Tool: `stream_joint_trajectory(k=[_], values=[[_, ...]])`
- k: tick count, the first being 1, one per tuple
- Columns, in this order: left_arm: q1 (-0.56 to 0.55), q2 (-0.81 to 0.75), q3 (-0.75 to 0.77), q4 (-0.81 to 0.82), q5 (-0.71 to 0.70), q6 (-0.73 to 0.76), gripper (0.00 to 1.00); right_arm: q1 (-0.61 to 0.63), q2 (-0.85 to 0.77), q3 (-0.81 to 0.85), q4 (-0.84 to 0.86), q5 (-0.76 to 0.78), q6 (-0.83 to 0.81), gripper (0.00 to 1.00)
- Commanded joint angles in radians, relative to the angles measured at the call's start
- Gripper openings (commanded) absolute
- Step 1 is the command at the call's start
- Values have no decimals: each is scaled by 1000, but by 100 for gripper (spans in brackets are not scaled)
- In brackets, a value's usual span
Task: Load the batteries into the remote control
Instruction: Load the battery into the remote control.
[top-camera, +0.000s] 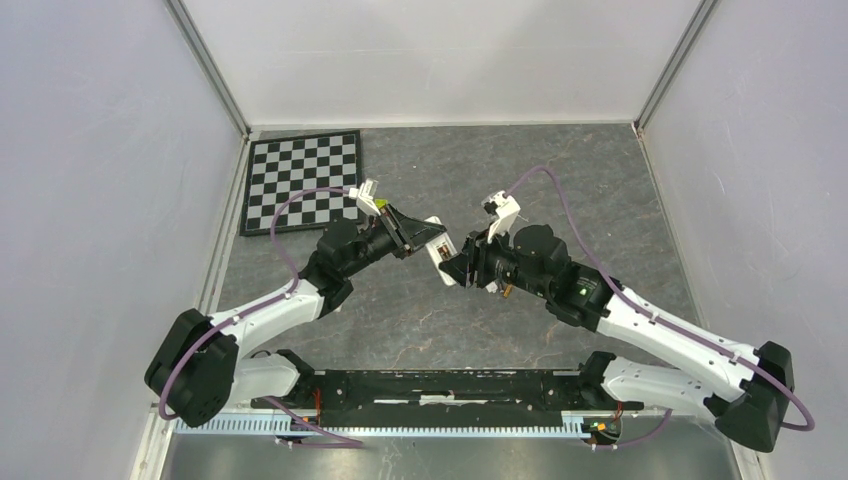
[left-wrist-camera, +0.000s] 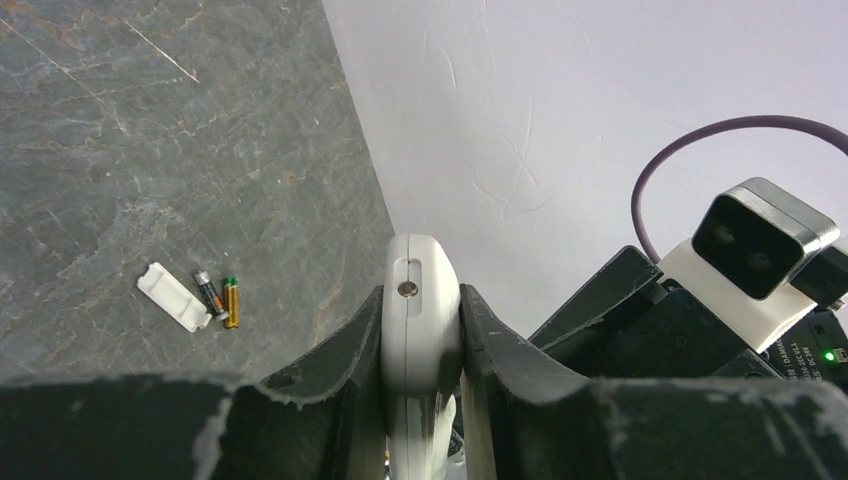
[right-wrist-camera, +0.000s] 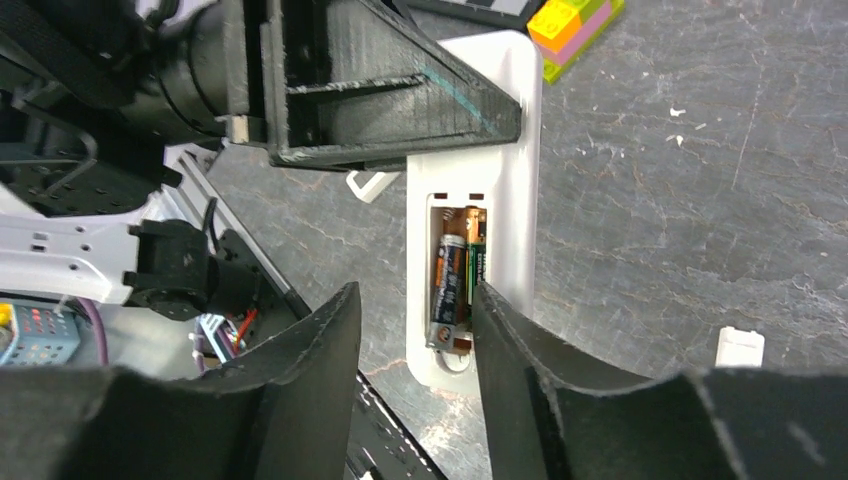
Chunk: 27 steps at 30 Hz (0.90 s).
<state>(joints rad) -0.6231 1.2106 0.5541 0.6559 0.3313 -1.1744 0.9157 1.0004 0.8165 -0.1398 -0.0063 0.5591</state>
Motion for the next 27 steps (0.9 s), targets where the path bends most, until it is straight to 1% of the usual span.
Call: stream_joint_trajectory(k=[1,8,11,14,15,18,22,27], values=[[2,-42,14,49,6,-82,2,-4,-52,2,58,55,24,54],[6,-57,4,58,-9,-141,2,-5,-149,-57,197,67,80,71],[9,-65,-12,97,-20,-181,2,-6,-192,-96,231,92,122,80],[11,-71,-34,165,-35,-246,2,-6,-245,-162,271,142,208,91],[11,-71,-40,188,-41,-273,2,-6,-261,-188,298,149,237,92],[11,-72,-44,215,-57,-337,2,-6,-281,-245,385,139,303,91],[10,-71,-41,222,-67,-407,2,-6,-250,-232,412,94,330,88],[11,-64,-37,235,-67,-443,2,-6,-235,-251,492,71,375,84]])
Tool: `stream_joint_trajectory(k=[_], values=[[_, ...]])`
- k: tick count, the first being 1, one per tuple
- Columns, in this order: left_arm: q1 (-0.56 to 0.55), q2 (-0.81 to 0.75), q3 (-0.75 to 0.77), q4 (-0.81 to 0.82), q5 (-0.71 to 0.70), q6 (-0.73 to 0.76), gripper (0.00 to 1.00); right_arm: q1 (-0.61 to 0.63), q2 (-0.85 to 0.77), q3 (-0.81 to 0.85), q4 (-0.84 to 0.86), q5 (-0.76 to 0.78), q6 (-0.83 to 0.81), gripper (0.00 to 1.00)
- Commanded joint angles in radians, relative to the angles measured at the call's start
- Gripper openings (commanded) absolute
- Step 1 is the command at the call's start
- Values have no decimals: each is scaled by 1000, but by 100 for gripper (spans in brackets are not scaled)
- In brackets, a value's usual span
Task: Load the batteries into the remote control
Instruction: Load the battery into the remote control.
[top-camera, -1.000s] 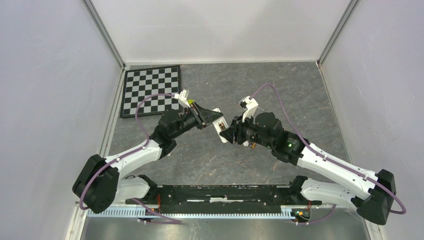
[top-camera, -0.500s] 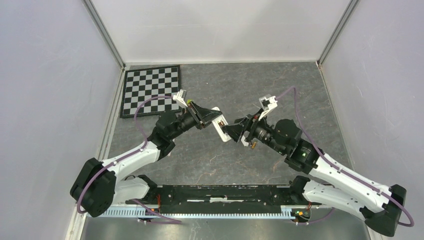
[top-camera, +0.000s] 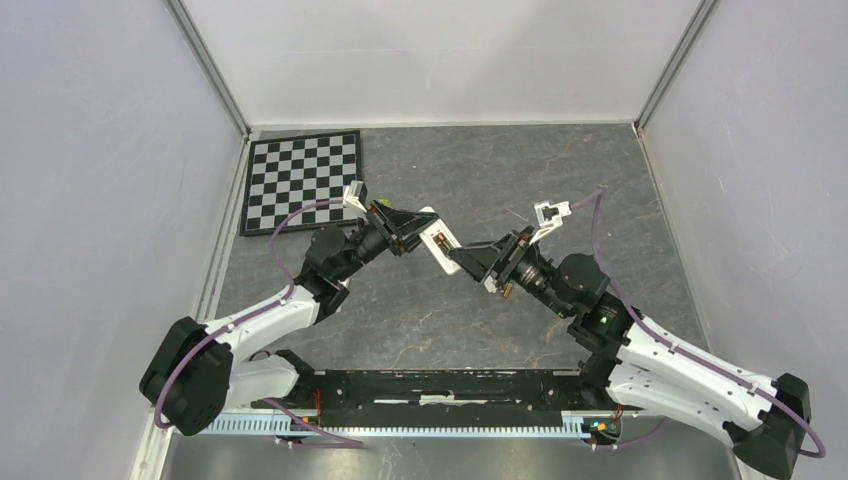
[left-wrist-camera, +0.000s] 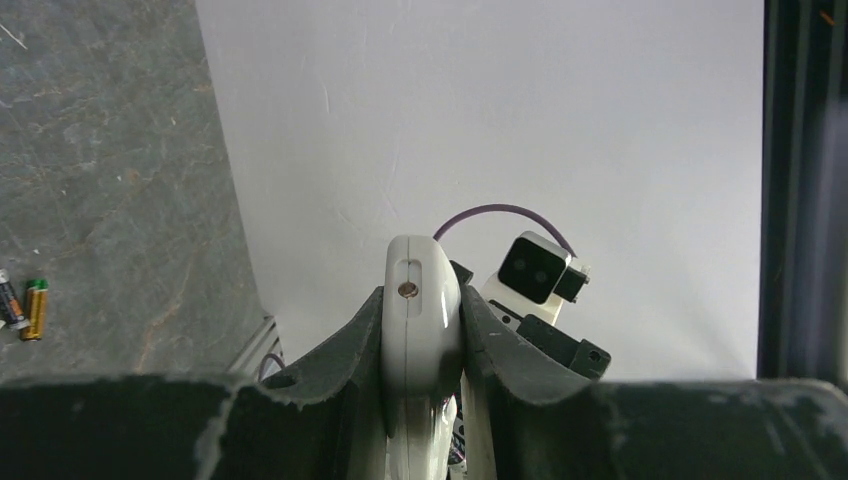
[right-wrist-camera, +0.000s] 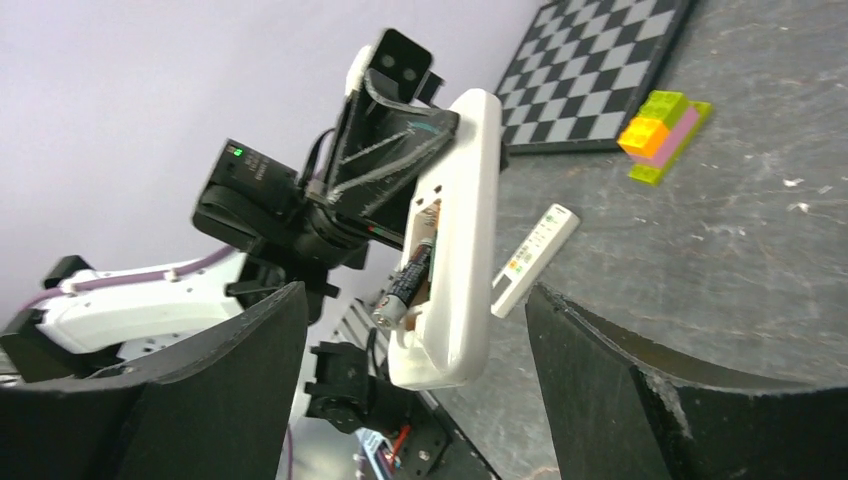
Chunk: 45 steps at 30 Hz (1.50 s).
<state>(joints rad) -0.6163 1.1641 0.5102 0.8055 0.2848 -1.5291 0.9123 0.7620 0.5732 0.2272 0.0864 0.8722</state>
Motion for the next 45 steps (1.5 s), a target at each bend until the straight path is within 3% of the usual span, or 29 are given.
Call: stream_joint_trajectory(k=[1,6,12,20,31,45], values=[[3,-16,4,93,-21,-95,2,-3,5,-11,133,-21,69,82],[4,-9,-15,131,-29,-120,2,-3,7,-29,163,-9,90,67],[4,6,-18,154,-26,-131,2,-3,30,-23,157,-20,88,64],[4,13,-18,162,-21,-130,2,-2,66,5,132,-34,76,52],[2,-4,-13,160,-6,-83,2,-2,92,16,91,-27,104,47],[-10,-100,13,146,75,75,2,-52,223,46,-108,-66,201,36]])
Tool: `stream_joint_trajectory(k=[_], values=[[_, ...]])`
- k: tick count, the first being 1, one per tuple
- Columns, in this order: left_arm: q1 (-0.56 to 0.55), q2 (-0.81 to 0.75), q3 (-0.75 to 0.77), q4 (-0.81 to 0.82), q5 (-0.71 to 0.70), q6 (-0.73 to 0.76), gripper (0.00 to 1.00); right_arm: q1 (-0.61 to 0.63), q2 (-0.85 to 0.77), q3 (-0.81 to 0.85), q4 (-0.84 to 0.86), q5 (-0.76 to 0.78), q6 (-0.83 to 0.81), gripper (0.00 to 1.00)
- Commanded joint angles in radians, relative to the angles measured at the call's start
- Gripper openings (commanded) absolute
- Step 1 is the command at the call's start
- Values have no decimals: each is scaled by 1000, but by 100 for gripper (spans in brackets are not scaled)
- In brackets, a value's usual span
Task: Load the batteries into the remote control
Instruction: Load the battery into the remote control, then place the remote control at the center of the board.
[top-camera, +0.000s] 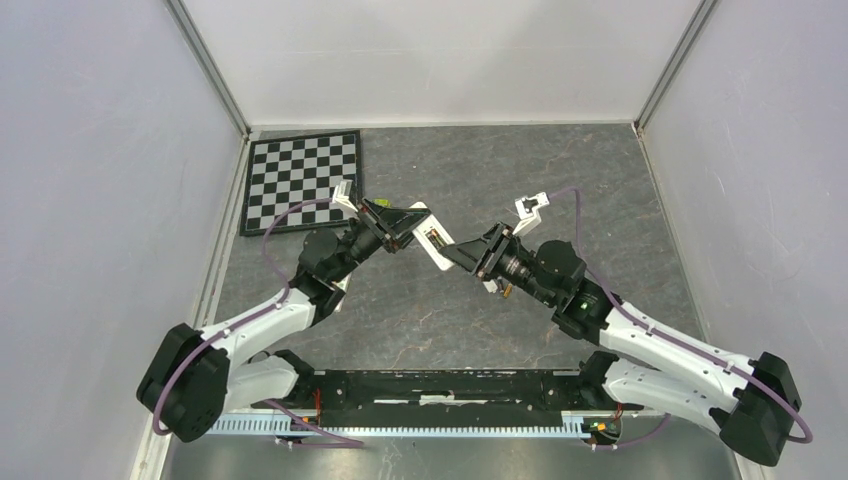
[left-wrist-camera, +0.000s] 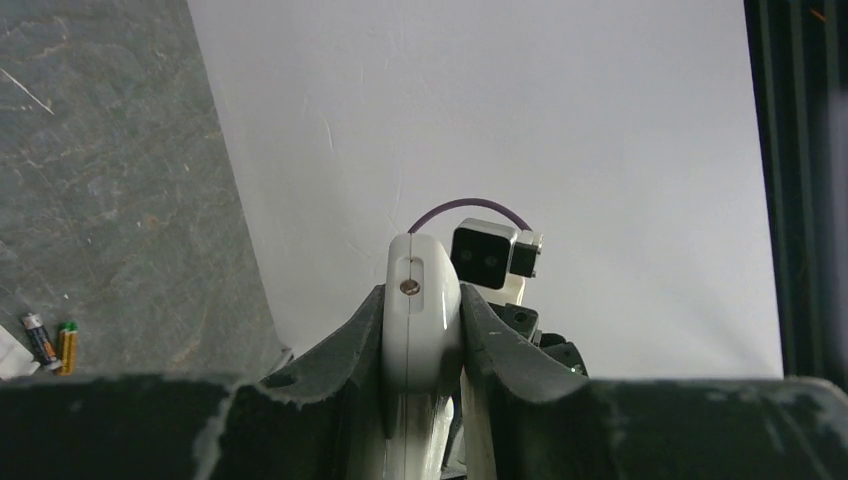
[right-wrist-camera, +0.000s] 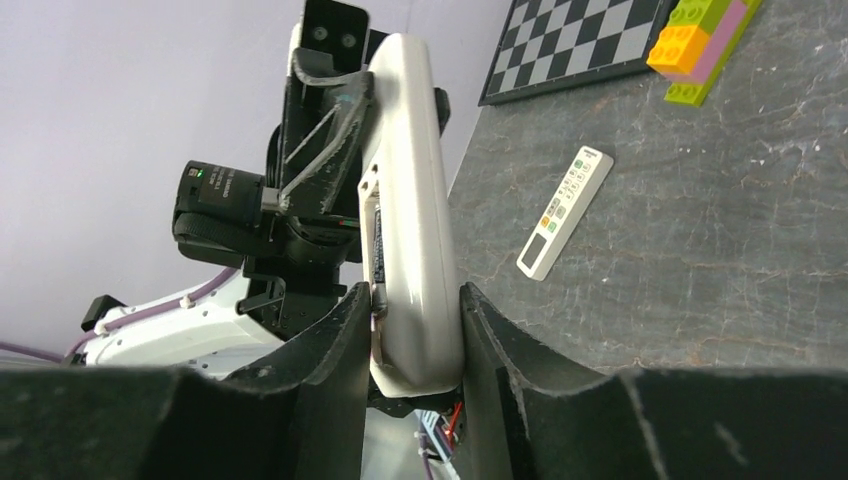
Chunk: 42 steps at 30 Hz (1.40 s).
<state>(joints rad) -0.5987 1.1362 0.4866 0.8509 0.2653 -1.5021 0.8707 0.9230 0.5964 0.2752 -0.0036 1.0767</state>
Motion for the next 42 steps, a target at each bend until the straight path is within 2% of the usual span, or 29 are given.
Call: stream_joint_trajectory(k=[1,7,10,14,17,19,22,27,31,36,42], values=[[-27,-76,40,99,102,63,2,-10,70,31,-176,33,-8,36],[-27,-87,62,73,128,124,2,-11,119,50,-251,70,-44,36],[-26,-98,81,0,130,185,2,-11,131,57,-269,83,-79,39],[-25,-143,111,-180,95,324,2,-21,96,58,-254,90,-164,57],[-24,-185,126,-315,52,426,2,-42,42,45,-190,17,-226,70],[-23,-202,128,-364,34,465,2,-45,-5,24,-137,-32,-242,79],[-23,-204,125,-392,31,492,2,-47,-72,-5,-78,-76,-282,87],[-23,-162,117,-391,48,493,2,-46,-122,-18,-82,-84,-418,92],[-23,-118,118,-387,52,479,2,-45,-90,8,-128,-107,-553,96],[-23,-80,122,-423,16,466,2,39,51,139,-324,49,-724,97],[-23,-59,127,-468,1,465,2,104,118,171,-297,106,-767,97]])
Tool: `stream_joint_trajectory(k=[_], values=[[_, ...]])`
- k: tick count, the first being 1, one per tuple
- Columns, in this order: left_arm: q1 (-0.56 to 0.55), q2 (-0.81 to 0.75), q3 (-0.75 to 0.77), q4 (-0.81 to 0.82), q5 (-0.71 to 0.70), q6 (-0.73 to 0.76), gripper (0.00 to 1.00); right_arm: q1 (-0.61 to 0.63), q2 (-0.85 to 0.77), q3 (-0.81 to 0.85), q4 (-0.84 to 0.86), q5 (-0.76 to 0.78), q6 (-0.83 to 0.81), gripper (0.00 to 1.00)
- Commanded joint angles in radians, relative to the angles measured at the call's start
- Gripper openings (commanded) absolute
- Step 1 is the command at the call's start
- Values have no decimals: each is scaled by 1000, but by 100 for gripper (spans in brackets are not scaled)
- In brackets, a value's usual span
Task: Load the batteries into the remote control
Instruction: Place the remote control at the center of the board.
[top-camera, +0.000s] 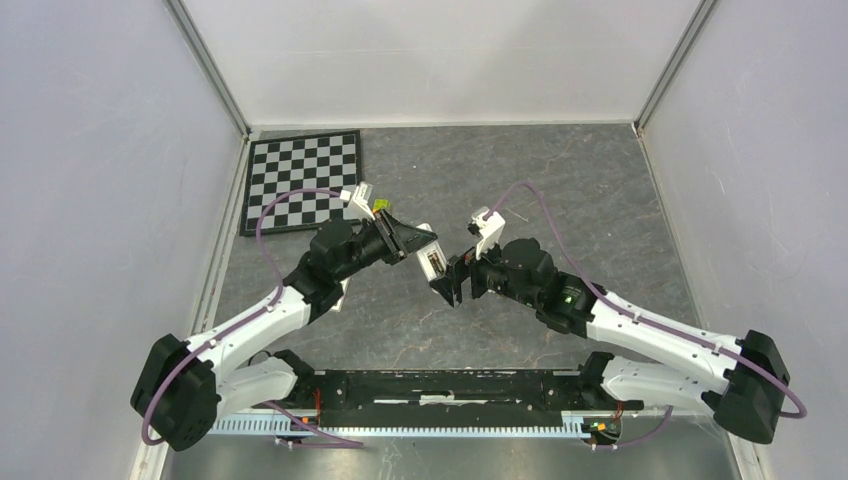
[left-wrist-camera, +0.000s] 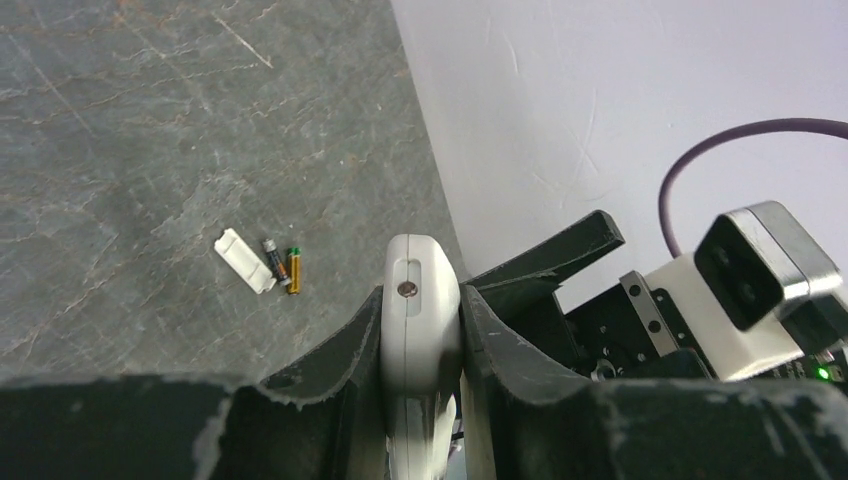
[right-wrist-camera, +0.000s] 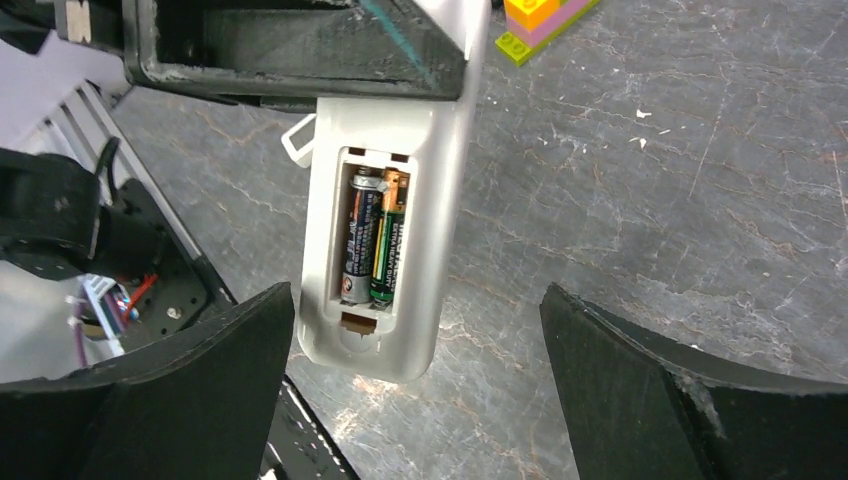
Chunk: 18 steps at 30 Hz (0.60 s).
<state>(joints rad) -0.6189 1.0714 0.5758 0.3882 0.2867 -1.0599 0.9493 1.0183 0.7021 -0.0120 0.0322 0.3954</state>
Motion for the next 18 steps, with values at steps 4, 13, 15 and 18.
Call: stream_joint_trajectory(k=[4,13,15,18], values=[[-3,9,37,-11,-17,20,2,40,60,72,27,85,-88,94],[-2,6,41,-24,-13,14,2,57,184,124,32,91,-79,70],[-2,6,38,-25,-12,14,4,58,195,127,32,89,-68,60],[-3,-1,34,-32,-16,21,10,58,196,128,25,98,-51,43]])
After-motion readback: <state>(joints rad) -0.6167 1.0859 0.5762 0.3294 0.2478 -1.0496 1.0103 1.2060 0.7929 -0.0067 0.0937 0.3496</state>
